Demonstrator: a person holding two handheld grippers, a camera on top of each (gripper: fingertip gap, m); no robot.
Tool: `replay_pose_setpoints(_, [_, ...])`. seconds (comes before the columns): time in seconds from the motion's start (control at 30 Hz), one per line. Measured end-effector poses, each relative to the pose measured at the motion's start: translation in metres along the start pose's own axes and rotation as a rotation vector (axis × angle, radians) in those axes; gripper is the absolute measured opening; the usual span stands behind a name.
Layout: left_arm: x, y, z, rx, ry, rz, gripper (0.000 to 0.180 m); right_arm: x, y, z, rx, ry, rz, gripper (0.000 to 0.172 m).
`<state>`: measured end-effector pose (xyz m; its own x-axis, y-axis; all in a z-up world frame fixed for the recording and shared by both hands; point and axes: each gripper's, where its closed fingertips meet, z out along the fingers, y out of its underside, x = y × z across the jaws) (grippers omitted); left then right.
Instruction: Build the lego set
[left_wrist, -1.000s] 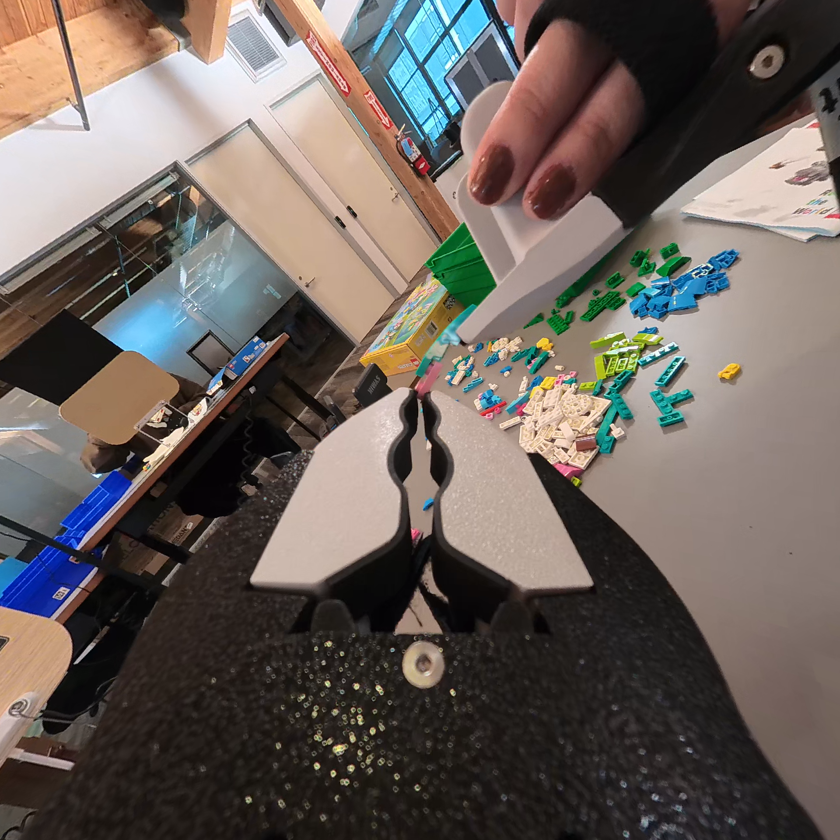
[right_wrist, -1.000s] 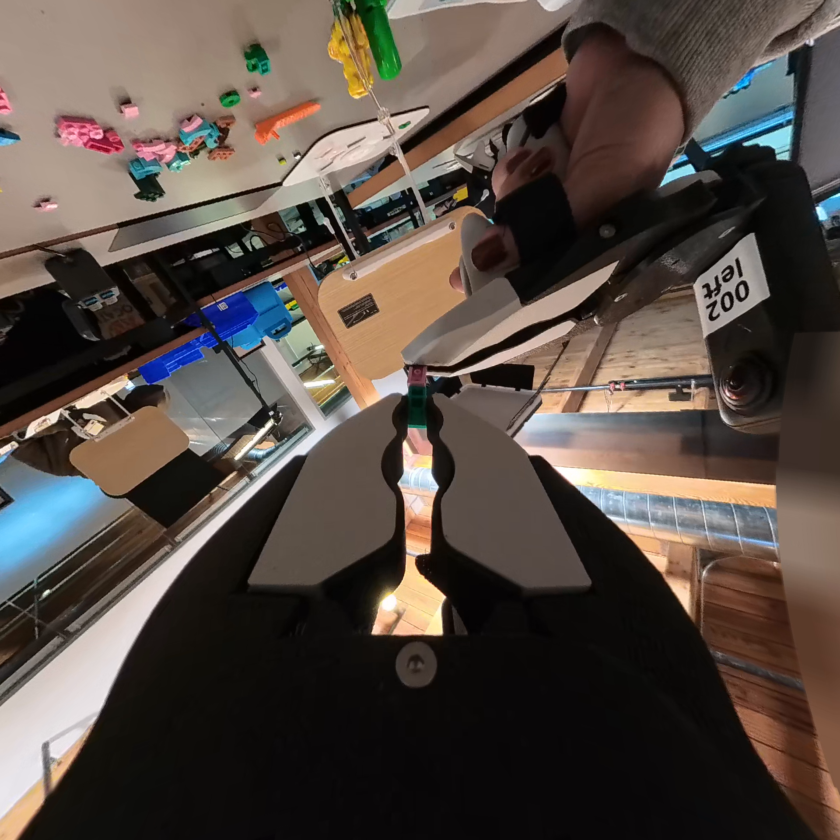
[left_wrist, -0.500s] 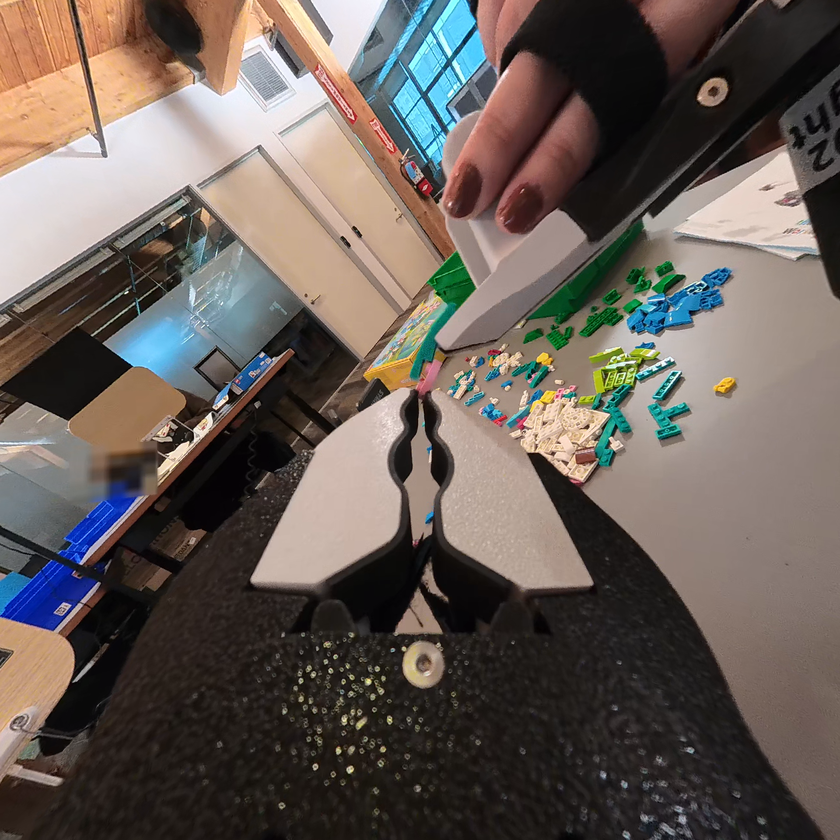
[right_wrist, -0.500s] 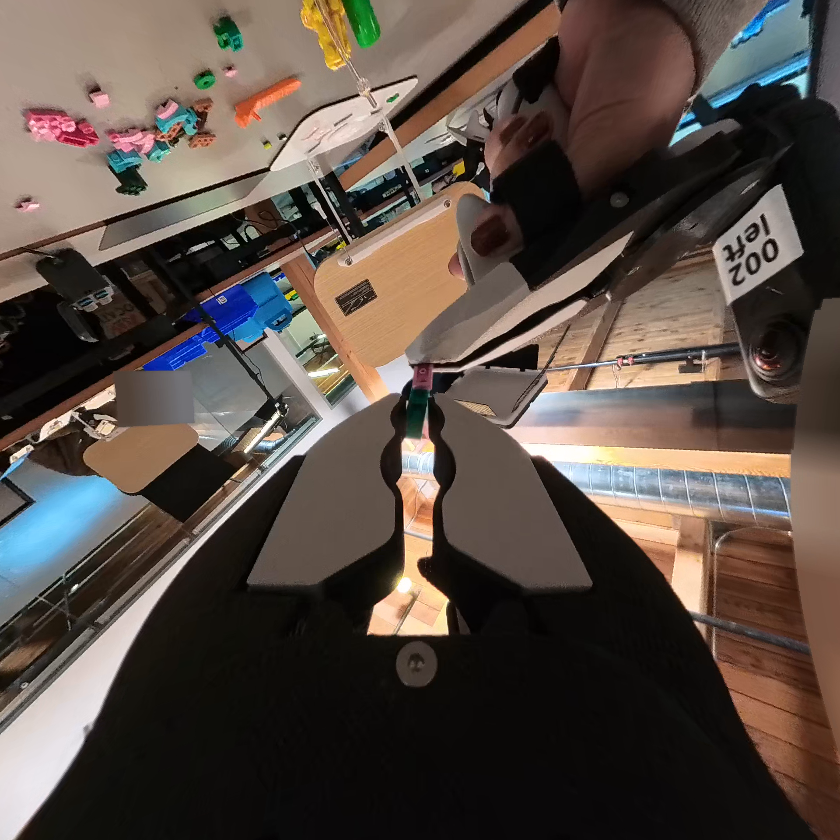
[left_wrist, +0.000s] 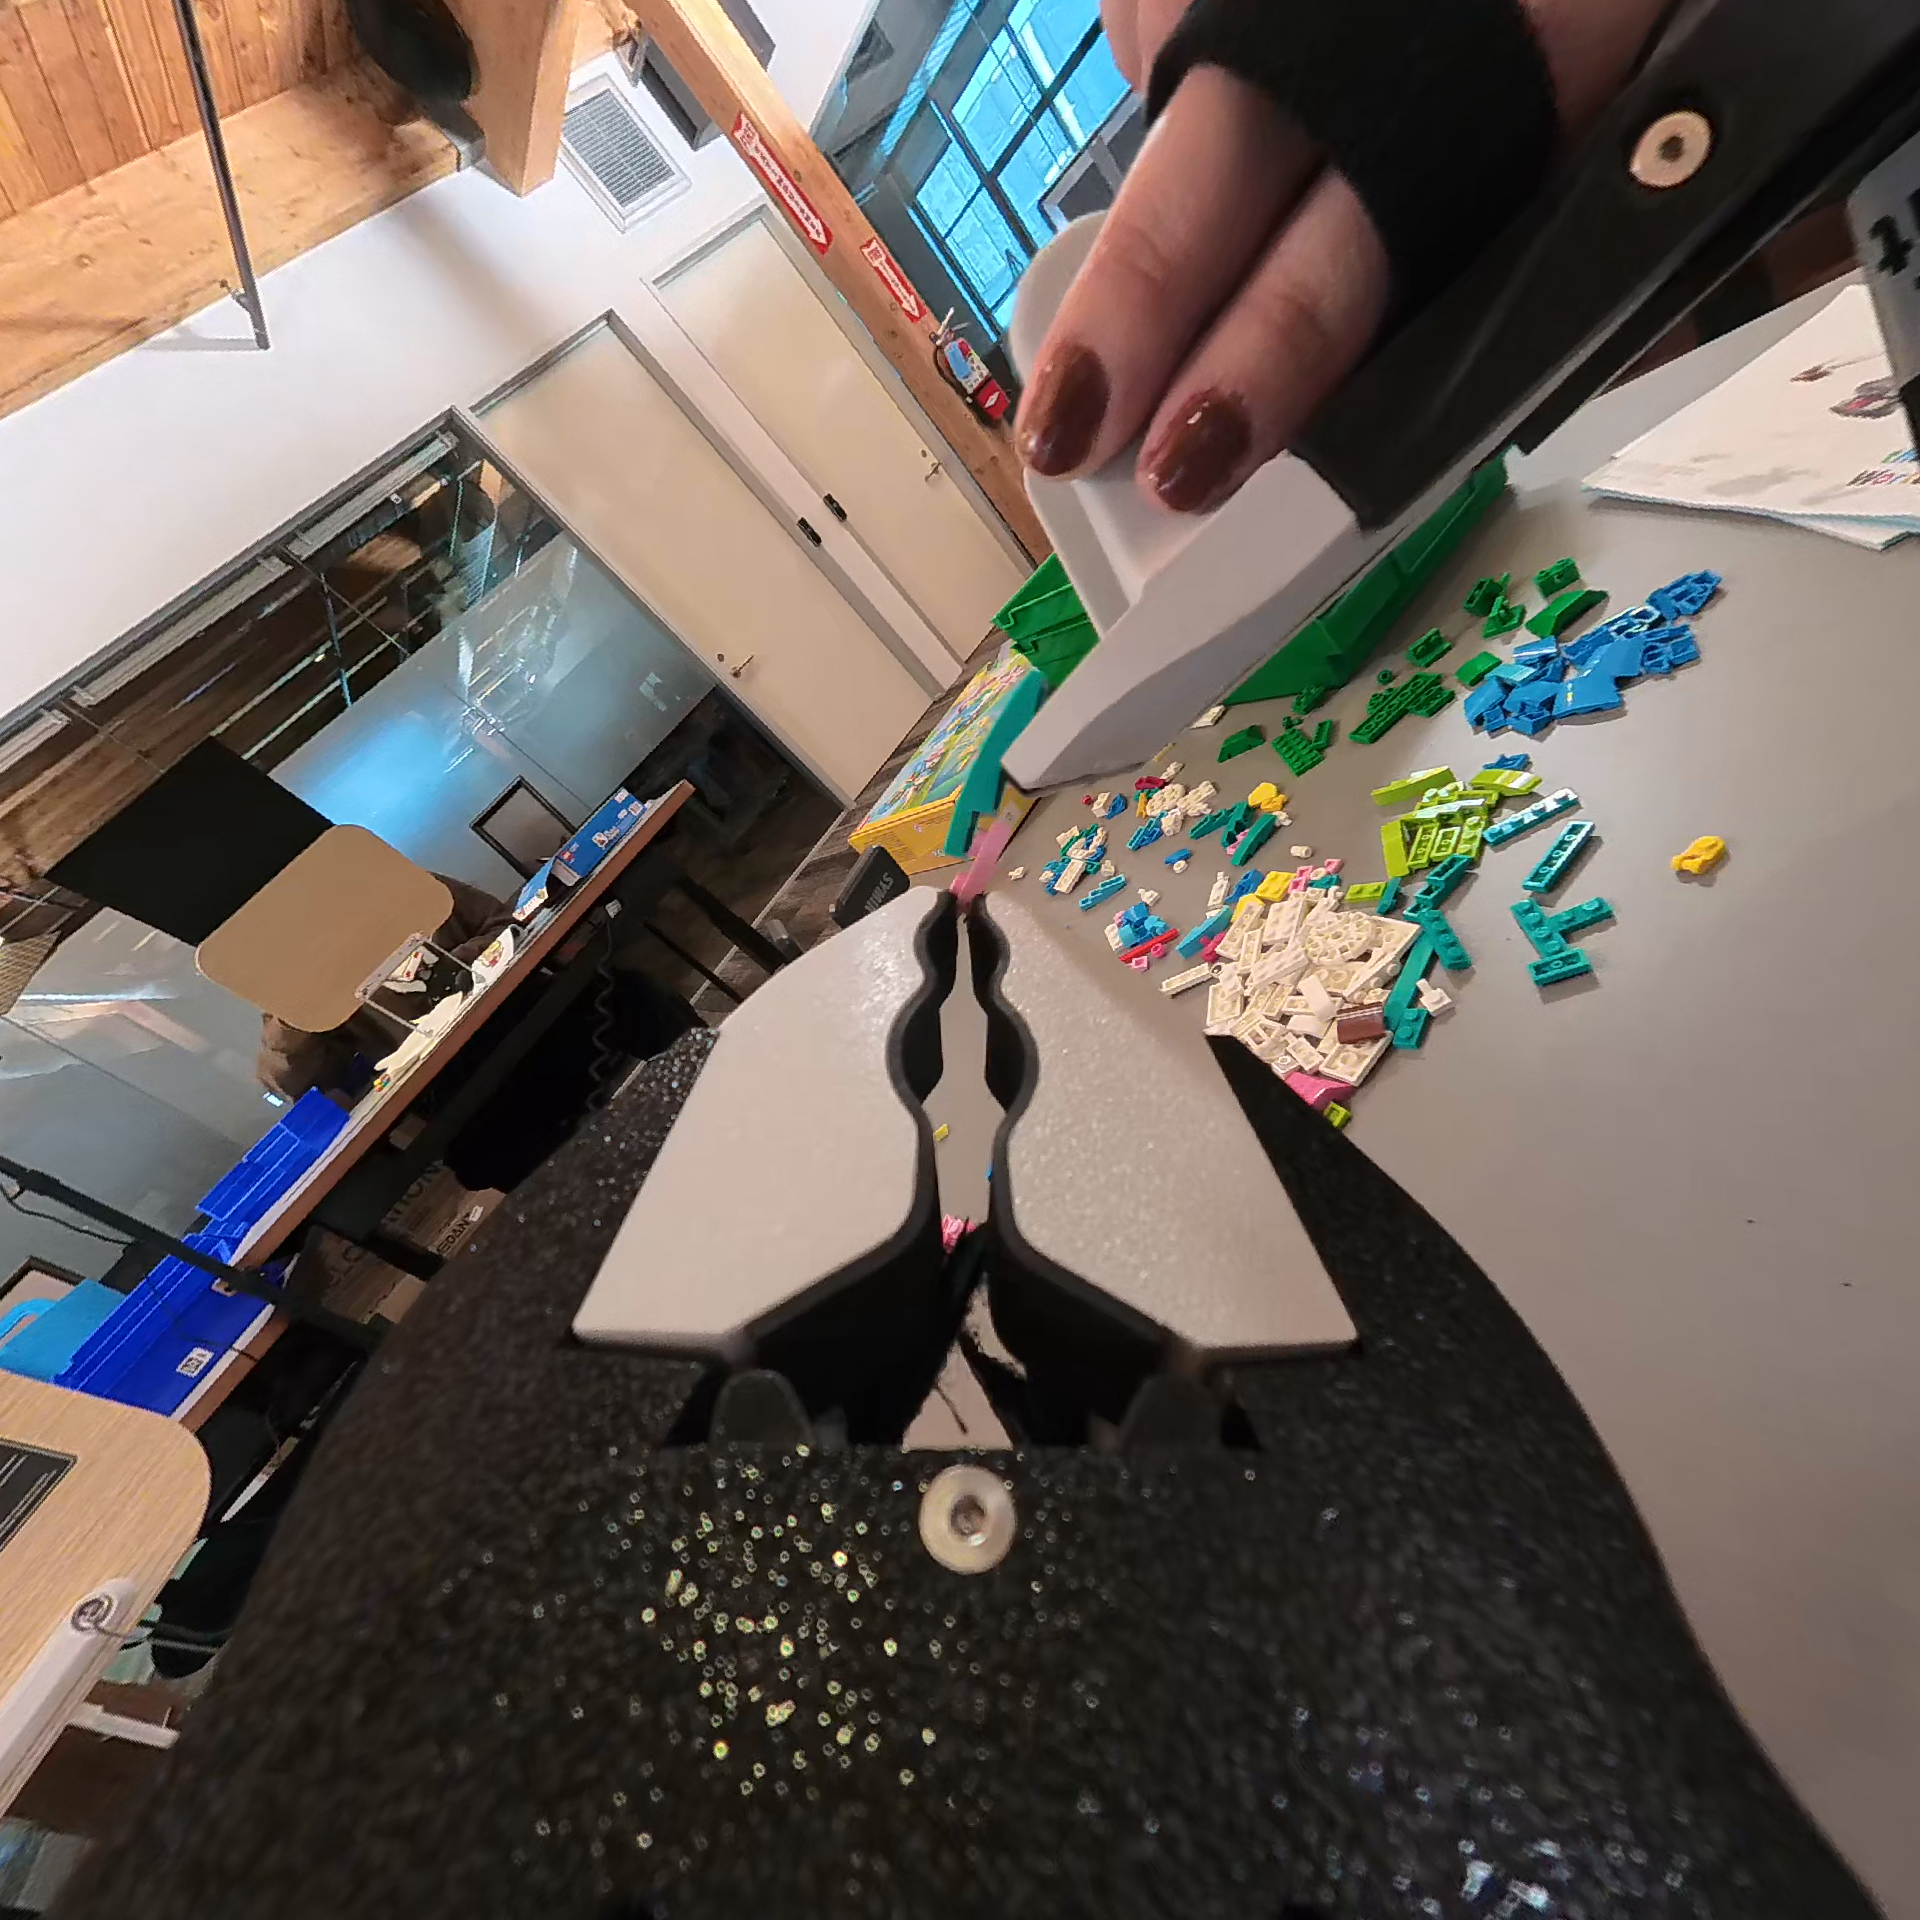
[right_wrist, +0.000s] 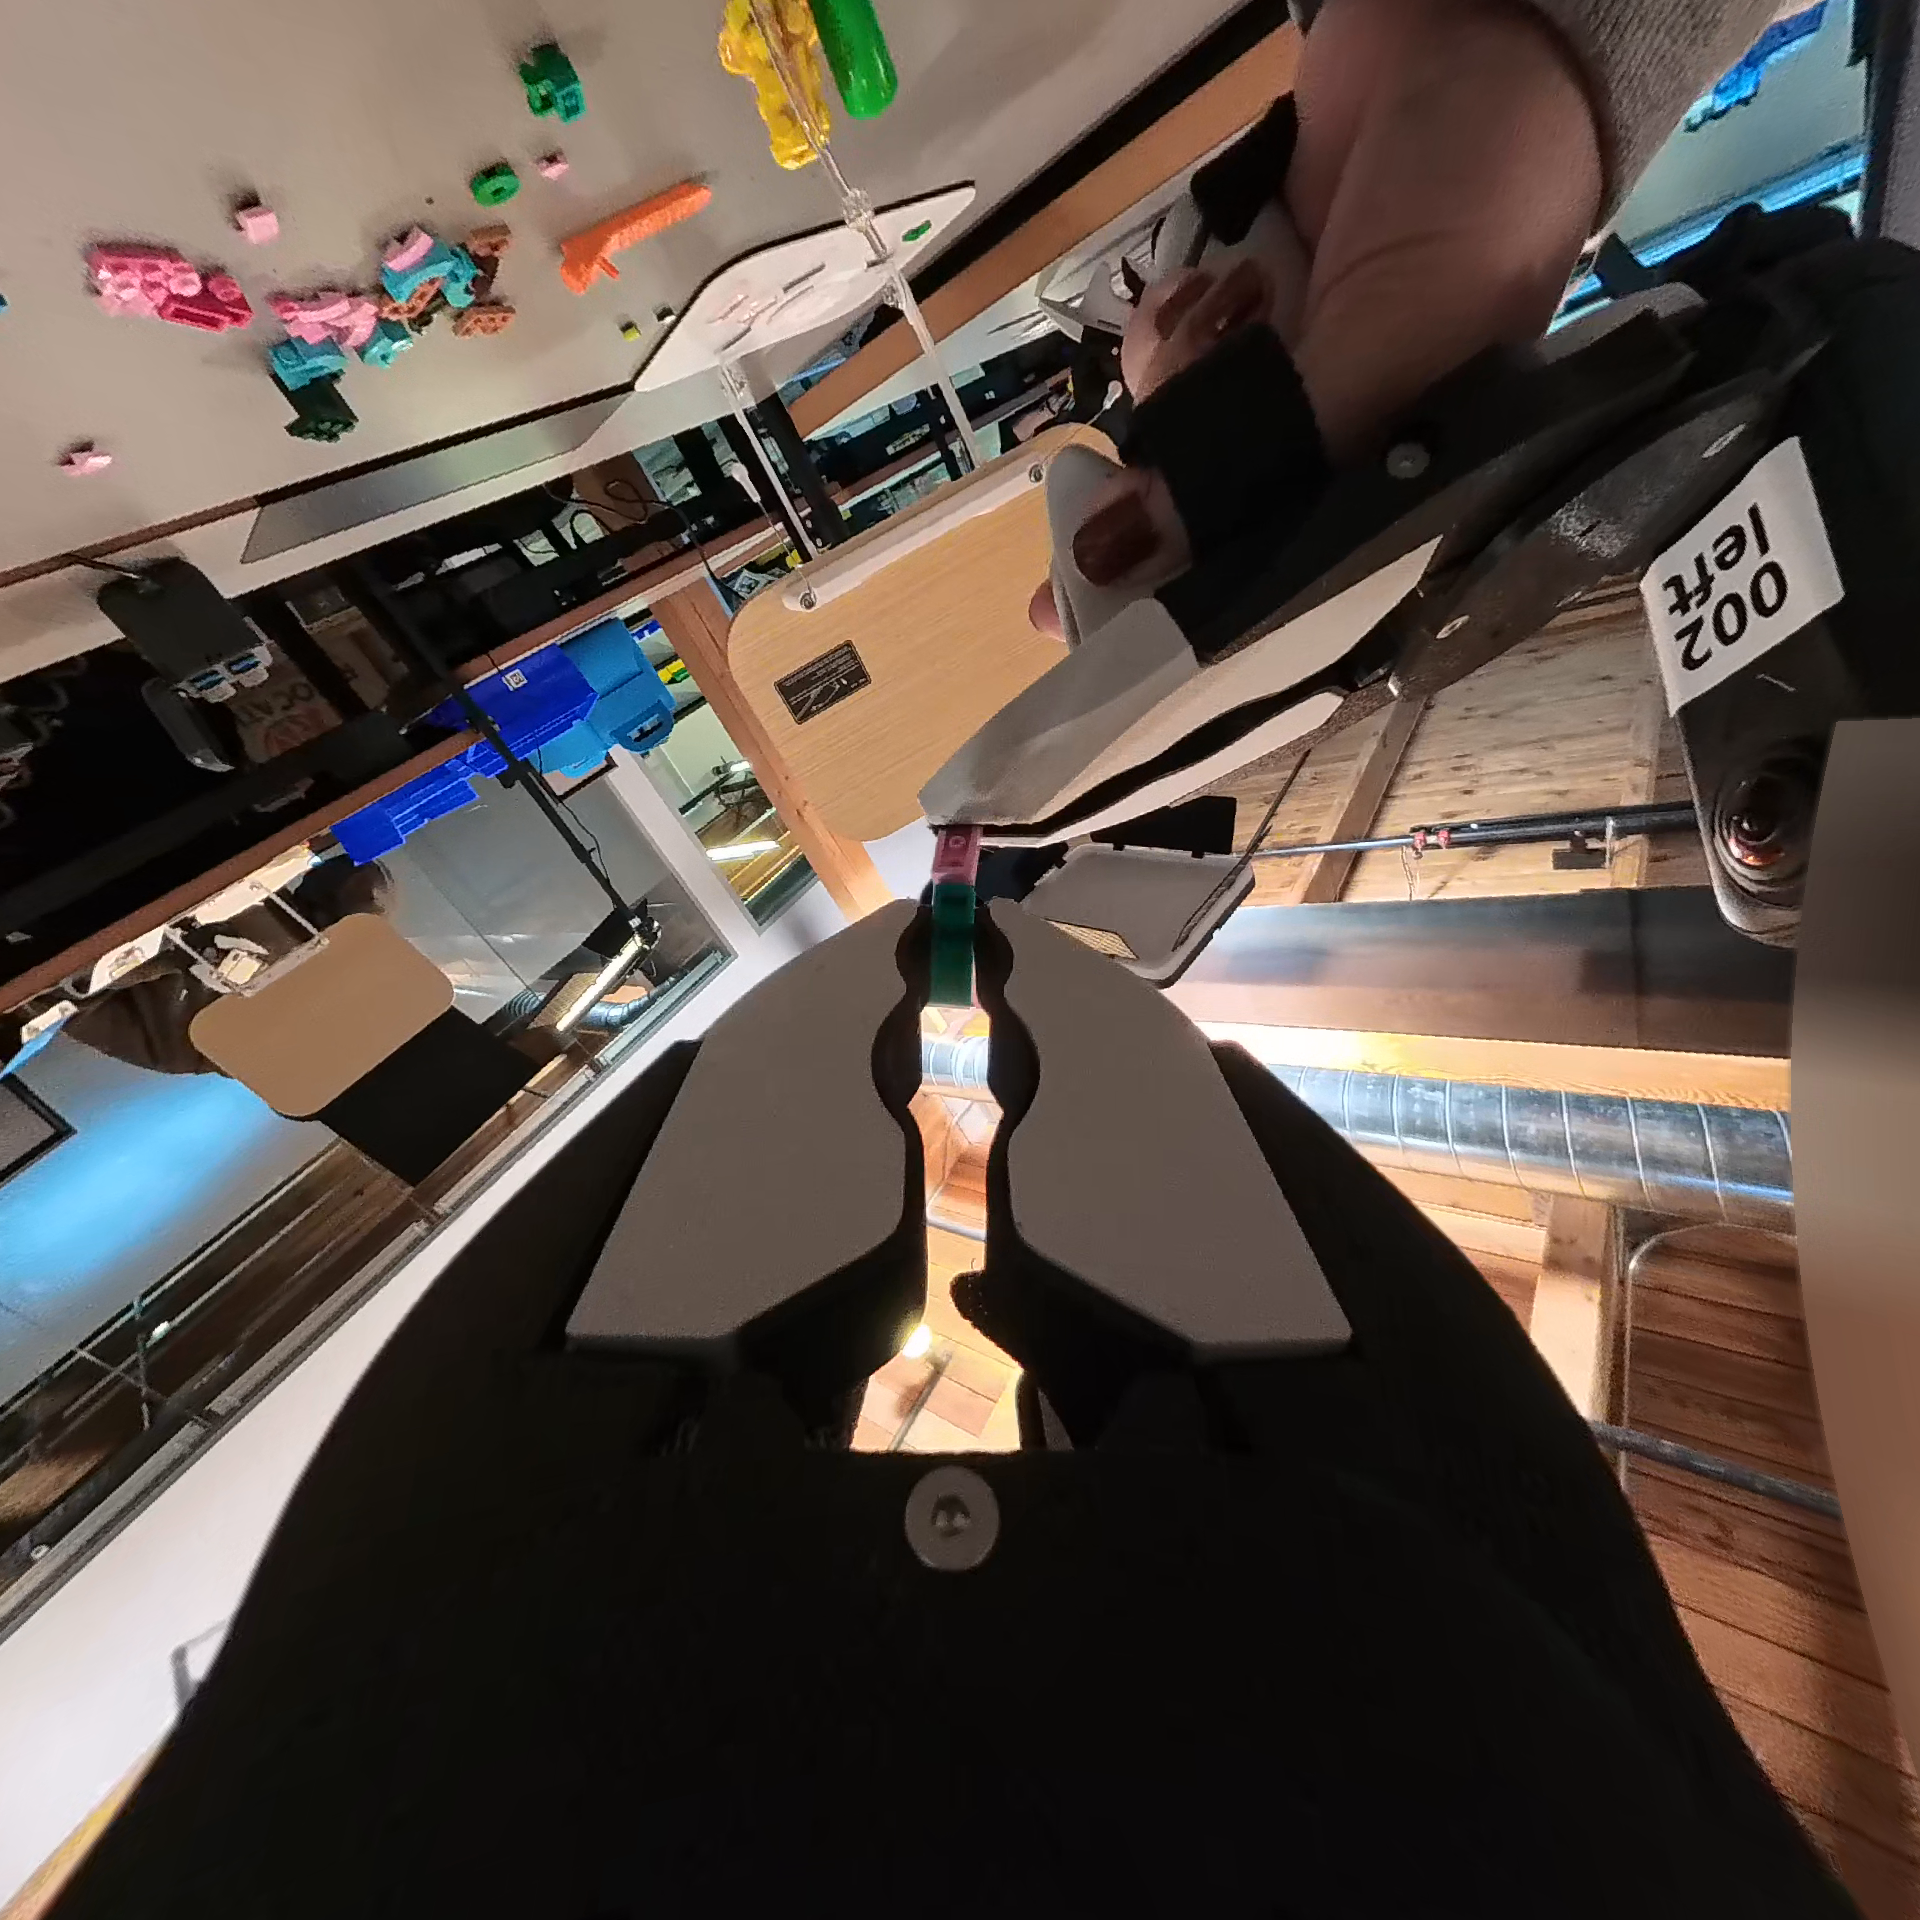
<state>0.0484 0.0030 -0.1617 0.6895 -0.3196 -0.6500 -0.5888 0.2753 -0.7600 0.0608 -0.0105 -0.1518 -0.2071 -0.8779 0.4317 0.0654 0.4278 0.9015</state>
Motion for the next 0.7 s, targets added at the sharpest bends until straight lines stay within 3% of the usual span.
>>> replay_pose_setpoints(0.7, [-0.0038, -0.0020, -0.0014, 0.021, -0.046, 0.040, 0.002, 0.0022, -0.0024, -0.0020, 0.016, 0.013, -0.049, 0.005])
